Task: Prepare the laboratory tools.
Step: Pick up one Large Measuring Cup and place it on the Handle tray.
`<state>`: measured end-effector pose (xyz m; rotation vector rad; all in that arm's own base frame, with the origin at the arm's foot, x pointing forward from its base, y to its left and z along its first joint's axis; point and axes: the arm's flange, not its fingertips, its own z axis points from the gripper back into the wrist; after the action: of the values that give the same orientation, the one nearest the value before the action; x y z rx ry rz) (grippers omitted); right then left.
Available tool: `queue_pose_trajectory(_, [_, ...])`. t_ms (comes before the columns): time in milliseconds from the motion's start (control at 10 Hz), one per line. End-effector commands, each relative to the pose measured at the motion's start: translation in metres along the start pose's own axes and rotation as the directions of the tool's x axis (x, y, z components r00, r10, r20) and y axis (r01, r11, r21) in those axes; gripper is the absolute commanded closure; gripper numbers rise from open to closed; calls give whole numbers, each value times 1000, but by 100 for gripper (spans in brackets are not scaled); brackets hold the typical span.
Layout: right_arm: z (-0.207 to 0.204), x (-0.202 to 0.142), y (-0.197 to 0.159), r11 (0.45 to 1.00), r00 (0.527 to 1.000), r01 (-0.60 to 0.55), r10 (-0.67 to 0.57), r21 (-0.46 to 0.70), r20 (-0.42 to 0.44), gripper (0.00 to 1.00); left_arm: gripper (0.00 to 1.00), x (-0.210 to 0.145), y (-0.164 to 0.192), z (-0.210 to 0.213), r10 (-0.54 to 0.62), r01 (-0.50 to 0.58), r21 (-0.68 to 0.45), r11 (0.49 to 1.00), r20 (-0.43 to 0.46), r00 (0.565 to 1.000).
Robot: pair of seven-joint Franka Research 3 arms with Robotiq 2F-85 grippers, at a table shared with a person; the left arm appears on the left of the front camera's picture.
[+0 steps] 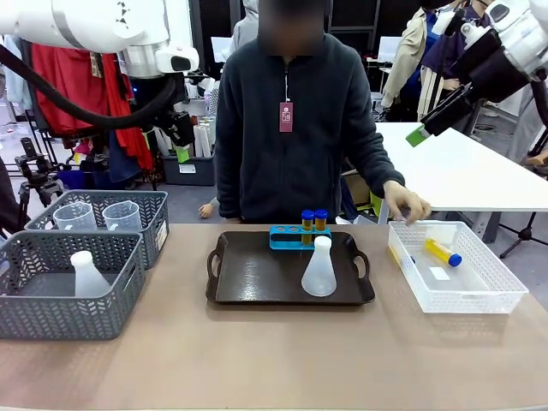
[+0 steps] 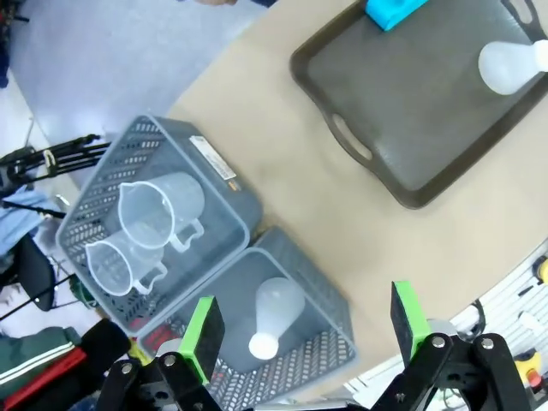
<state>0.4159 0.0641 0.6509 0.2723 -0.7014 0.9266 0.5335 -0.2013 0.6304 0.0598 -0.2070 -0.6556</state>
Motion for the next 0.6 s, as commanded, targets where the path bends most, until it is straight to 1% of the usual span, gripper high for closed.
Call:
queue_pose_trajectory(0, [1,0,0,1000,1000,-1,1,13,11,0,0,-1,0,1,-21,21,-1,1000,1,1000])
queue_pose_trajectory(200, [1,0,0,1000,1000,-1,1,13,11,0,0,2,-5,0,-9,9,-2,1000,0,1000])
queue_pose_trajectory(300, [1,0,0,1000,1000,-1,1,13,11,0,0,1,9,-10,26,-23,44,999,-59,998])
queue_pose_trajectory(400, [1,0,0,1000,1000,-1,1,13,11,0,0,1,27,-24,79,-75,38,996,-96,992])
queue_pose_trajectory(500, [1,0,0,1000,1000,-1,1,13,11,0,0,2,41,-40,140,-141,1,990,-120,983])
